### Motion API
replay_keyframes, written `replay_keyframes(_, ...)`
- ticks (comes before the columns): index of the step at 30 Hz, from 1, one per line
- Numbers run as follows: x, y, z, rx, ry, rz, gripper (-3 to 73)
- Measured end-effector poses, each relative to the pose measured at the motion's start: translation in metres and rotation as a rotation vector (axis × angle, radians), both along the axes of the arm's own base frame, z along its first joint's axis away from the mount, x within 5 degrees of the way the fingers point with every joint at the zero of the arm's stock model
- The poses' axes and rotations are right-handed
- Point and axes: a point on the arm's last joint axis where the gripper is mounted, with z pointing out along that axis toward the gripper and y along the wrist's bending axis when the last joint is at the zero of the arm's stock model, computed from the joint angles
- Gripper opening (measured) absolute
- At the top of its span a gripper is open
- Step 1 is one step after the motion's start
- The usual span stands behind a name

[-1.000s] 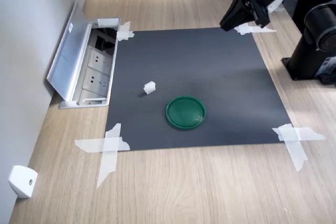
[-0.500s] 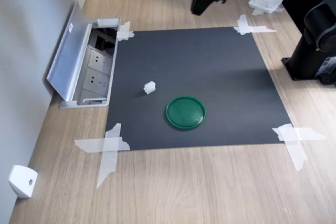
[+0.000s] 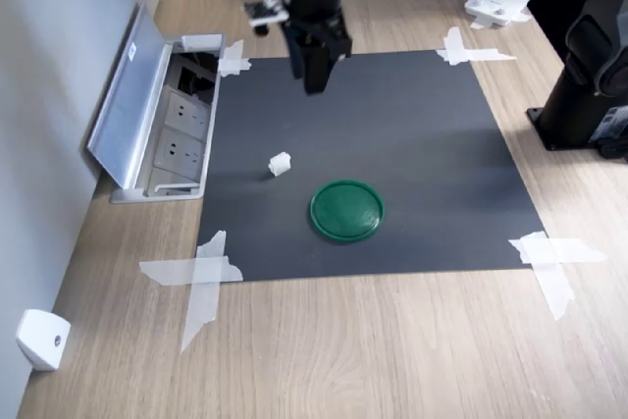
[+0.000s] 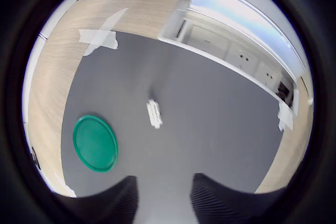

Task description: Grasp a white terminal and put it on the green lid.

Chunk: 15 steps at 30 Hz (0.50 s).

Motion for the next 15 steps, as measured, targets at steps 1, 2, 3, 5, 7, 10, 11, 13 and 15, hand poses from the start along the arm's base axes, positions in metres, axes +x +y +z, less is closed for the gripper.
replay_keyframes(1,0.003,0.001,-0.001,-0.001,0.000,0.008,52.4)
replay_keyframes(2,0.006,0.001,-0.003,-0.004,0.001,0.022,55.5)
replay_keyframes(3,0.010,0.001,-0.005,-0.011,0.003,0.040,57.8)
replay_keyframes(5,0.016,0.000,-0.010,-0.021,0.007,0.071,59.8)
replay_keyframes(7,0.021,0.000,-0.018,-0.032,0.018,0.113,60.5)
replay_keyframes(10,0.027,0.002,-0.035,-0.043,0.054,0.177,60.4)
replay_keyframes(11,0.029,0.004,-0.041,-0.046,0.065,0.203,60.2)
replay_keyframes(13,0.032,0.009,-0.049,-0.049,0.078,0.240,59.5)
replay_keyframes(15,0.034,0.016,-0.056,-0.052,0.086,0.267,58.6)
